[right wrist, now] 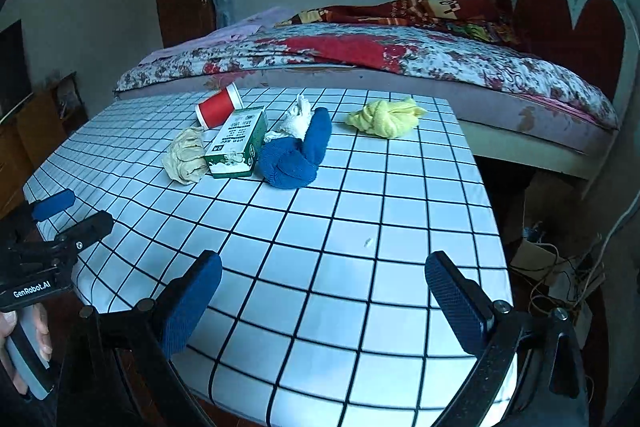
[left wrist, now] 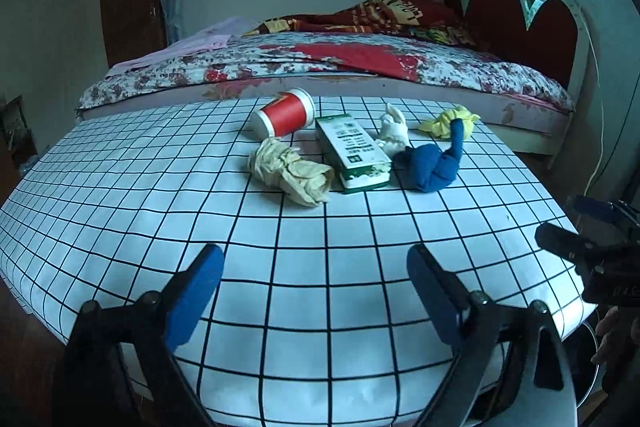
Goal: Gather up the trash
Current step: 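Grasp the crumpled beige tissue with the left tool while the right tool grasps the blue knitted sock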
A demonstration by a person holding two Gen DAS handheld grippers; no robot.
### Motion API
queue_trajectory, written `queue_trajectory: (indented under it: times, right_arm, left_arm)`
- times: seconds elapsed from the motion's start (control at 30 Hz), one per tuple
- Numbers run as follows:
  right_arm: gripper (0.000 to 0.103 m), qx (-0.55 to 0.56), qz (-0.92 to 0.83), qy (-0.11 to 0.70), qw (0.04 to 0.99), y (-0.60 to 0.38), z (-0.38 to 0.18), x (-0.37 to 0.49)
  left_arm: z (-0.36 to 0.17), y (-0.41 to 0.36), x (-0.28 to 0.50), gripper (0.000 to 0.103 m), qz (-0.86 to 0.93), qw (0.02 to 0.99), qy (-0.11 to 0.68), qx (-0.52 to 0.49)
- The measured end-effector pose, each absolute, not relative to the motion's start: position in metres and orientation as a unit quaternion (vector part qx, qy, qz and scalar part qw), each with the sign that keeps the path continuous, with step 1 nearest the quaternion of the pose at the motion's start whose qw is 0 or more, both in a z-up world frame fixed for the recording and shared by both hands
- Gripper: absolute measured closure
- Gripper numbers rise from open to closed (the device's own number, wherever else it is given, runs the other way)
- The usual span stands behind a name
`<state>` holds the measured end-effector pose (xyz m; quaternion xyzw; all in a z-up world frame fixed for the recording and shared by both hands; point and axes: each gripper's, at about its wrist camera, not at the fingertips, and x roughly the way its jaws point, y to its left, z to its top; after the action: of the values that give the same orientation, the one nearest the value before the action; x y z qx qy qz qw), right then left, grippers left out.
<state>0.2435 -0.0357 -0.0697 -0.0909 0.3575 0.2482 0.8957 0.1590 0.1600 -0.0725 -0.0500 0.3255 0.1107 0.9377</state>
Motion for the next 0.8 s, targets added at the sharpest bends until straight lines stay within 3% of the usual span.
queue_trajectory:
  times: [0.07, 0.3, 0.67, 0.8]
  right_arm:
    - [0.001, -0.101, 0.251, 0.378, 0.886, -0.018, -0.077, 0.262]
    - [0.002, -0.123, 0.25, 0.397, 0.875, 0.02, -0.094, 0.314]
    - [0.018, -0.125, 0.274, 0.425, 0.853, 0.052, -0.111, 0.367]
    - [0.033, -0.126, 0.278, 0.432, 0.848, 0.055, -0.115, 0.37]
  left_arm:
    - [-0.077, 0.172, 0.175, 0.021, 0.11, 0.933, 0.336, -0.064]
    - [-0.089, 0.199, 0.227, 0.025, 0.116, 0.925, 0.35, -0.092]
    - [-0.112, 0.219, 0.297, 0.032, 0.132, 0.9, 0.402, -0.105]
    - [-0.119, 0.225, 0.302, 0.039, 0.126, 0.893, 0.419, -0.101]
